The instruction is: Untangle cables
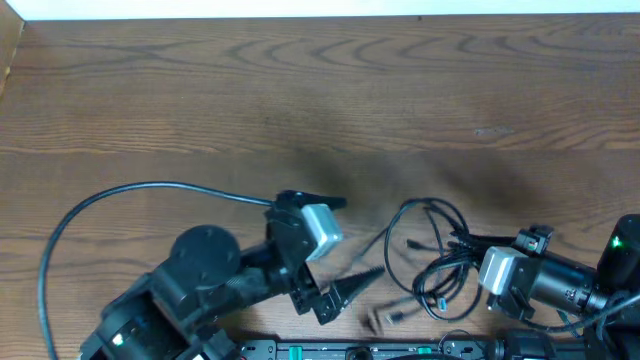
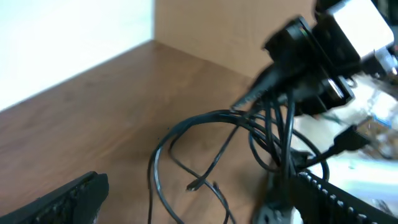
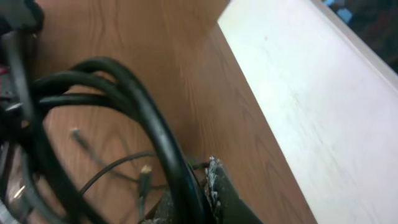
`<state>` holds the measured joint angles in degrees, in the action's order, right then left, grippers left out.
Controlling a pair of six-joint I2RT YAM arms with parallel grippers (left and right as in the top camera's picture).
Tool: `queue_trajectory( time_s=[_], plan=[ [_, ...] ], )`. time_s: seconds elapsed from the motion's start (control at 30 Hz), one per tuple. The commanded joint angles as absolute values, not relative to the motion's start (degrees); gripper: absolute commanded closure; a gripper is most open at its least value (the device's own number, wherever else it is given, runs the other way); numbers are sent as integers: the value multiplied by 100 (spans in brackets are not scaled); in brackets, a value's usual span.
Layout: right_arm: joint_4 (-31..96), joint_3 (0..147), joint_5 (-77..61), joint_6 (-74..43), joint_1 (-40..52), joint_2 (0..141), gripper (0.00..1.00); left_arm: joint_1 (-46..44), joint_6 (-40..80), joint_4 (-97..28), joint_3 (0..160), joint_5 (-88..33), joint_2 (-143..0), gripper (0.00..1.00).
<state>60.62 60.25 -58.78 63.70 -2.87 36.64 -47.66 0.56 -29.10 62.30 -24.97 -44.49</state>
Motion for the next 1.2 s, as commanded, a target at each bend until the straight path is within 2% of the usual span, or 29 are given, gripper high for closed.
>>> queue_trajectory(
  time_s=[0.0,0.33,0.5,0.77,1.07,1.17],
  plan=[
    [6073,6058,-6381,6479,-290,3638,96,-4748,-43,-2698,6324,-3409,-4700,4],
    [6088,6058,-6215,6484,-292,3638,96,-4759,1828,-2049,6324,-3656,-5411,5],
    [5996,6058,-5819,6484,-292,3638,95,-4759,2073,-2023,6324,-4285,-5743,12],
    [5830,6058,-5649,6482,-292,3638,95,-4864,2069,-1636,6324,-5065,-5937,12],
    [5808,6058,-5749,6479,-292,3638,96,-5172,2003,-1406,6324,-4984,-6051,12],
    [5808,6058,-5931,6482,-290,3638,96,-5172,2001,-1623,6324,-4499,-6187,12]
  ],
)
